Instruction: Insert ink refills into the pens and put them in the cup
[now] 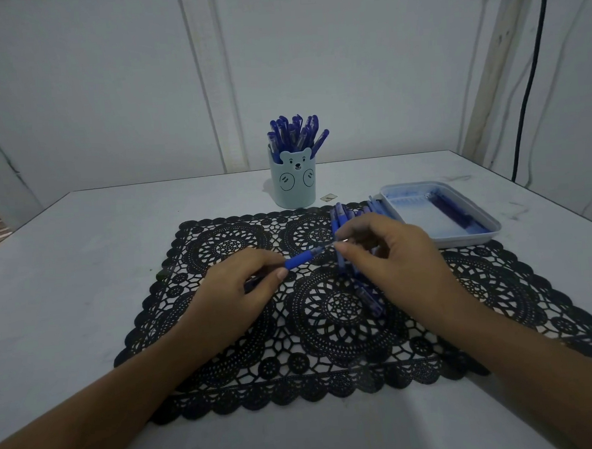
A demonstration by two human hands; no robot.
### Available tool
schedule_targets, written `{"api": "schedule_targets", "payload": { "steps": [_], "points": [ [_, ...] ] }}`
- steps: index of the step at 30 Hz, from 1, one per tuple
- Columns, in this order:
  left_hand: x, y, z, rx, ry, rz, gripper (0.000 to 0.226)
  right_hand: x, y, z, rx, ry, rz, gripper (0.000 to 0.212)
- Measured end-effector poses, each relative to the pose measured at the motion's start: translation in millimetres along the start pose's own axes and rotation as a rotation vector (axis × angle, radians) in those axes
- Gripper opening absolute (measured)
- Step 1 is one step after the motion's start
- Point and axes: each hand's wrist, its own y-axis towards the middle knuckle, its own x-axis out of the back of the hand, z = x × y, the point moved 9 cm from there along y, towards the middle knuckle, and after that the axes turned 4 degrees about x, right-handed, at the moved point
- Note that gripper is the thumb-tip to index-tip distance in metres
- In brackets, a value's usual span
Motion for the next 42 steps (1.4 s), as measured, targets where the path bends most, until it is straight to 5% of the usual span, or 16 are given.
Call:
{"api": "schedule_targets", "payload": {
  "steps": [3, 5, 9, 14, 17, 21, 25, 29, 33, 37, 42],
  "points": [
    [-2.1, -1.0, -3.2, -0.055, 0.02, 0.005, 0.008, -8.4, -1.8, 0.9, 0.008, -0.034, 0.079, 0.017],
    [-4.6, -2.5, -6.4, -0.11, 0.05, 0.019, 0.022, -12.7, -3.5, 0.7, -0.005, -0.086, 0.136, 0.01],
    [-9.6, -4.9, -12.8, -0.192, 0.069, 0.049, 0.026, -21.3, -8.6, 1.9, -0.018, -0.187, 0.271, 0.052],
    [-7.3, -4.1, -10.4, -0.182, 0.062, 0.028, 0.025, -21.6, -5.6, 5.5, 0.069, -0.209, 0.297, 0.008],
    [-10.2, -4.8, -13.6, -0.21, 0.074, 0.052, 0.026, -17.6, -4.9, 4.8, 0.092, -0.271, 0.258, 0.027],
    [-9.4, -4.5, -12.8, -0.206, 0.076, 0.037, 0.026, -27.0, -7.6, 2.9, 0.12, -0.311, 0.356, 0.007],
    [-11.5, -5.1, -13.4, -0.225, 0.089, 0.054, 0.026, -25.0, -6.9, 3.4, 0.13, -0.354, 0.345, 0.032],
    [-10.7, -4.6, -11.8, -0.215, 0.086, 0.045, 0.026, -27.0, -8.2, 2.1, 0.149, -0.333, 0.376, 0.01],
    [-12.4, -5.4, -14.1, -0.239, 0.097, 0.06, 0.025, -23.2, -7.0, 3.8, 0.183, -0.401, 0.339, 0.032],
    [-11.3, -4.4, -11.9, -0.223, 0.095, 0.046, 0.025, -29.0, -10.0, -0.7, 0.147, -0.381, 0.418, 0.009],
    [-10.3, -4.1, -12.6, -0.214, 0.086, 0.03, 0.026, -24.3, -7.6, 3.2, 0.19, -0.429, 0.365, 0.028]
  ]
}}
